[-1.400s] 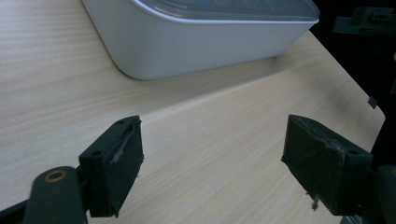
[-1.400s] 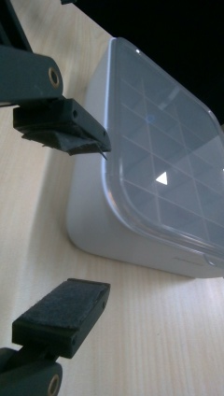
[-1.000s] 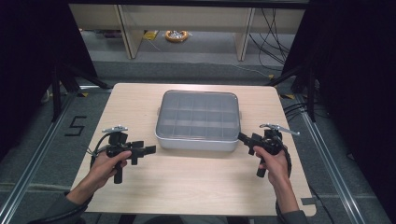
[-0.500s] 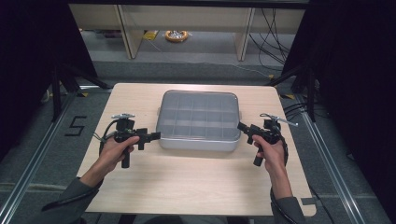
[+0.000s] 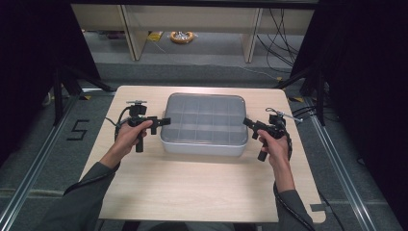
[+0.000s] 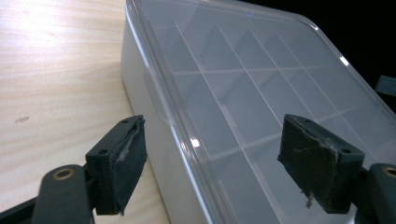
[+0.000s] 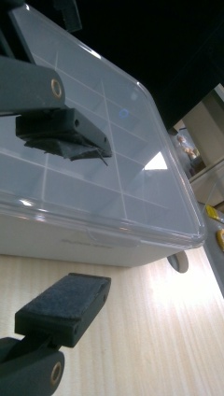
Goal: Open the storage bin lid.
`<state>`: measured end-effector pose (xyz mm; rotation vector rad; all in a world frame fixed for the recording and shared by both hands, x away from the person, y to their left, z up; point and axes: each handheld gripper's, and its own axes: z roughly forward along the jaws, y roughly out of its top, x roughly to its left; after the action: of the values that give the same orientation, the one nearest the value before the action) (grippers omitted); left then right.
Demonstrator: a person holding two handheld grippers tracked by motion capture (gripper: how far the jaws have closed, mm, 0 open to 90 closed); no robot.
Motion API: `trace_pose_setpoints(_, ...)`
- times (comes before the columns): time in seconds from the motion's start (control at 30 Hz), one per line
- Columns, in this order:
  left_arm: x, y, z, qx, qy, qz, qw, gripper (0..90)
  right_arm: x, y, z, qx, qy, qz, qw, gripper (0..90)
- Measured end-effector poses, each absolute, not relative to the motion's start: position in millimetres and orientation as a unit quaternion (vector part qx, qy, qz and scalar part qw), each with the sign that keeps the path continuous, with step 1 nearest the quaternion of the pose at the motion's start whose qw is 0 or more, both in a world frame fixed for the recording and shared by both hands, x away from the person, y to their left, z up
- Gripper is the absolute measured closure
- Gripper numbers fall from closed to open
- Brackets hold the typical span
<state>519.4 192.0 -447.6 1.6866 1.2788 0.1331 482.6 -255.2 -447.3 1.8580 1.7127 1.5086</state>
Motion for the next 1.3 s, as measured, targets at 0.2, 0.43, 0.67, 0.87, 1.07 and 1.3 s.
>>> trace_pose_setpoints(0.2,530,192,-450,0.688,0.533,0.046,0.490,24.5,491,-255,-449,0.630,0.576,0.512,0.094,34.3)
trace_pose_setpoints(0.43,542,191,-457,0.686,0.540,0.039,0.487,26.4,501,-251,-458,0.631,0.582,0.506,0.084,36.2)
trace_pose_setpoints(0.67,550,193,-465,0.682,0.546,0.028,0.485,31.5,509,-244,-464,0.627,0.590,0.503,0.077,41.9)
trace_pose_setpoints(0.87,552,187,-470,0.680,0.538,0.018,0.498,42.3,512,-240,-469,0.605,0.610,0.500,0.109,48.3)
trace_pose_setpoints(1.07,547,186,-466,0.680,0.539,0.029,0.496,46.7,508,-236,-465,0.630,0.591,0.496,0.093,51.4)
trace_pose_setpoints(1.3,542,187,-457,0.682,0.534,0.047,0.498,50.2,506,-236,-460,0.621,0.585,0.505,0.127,54.7)
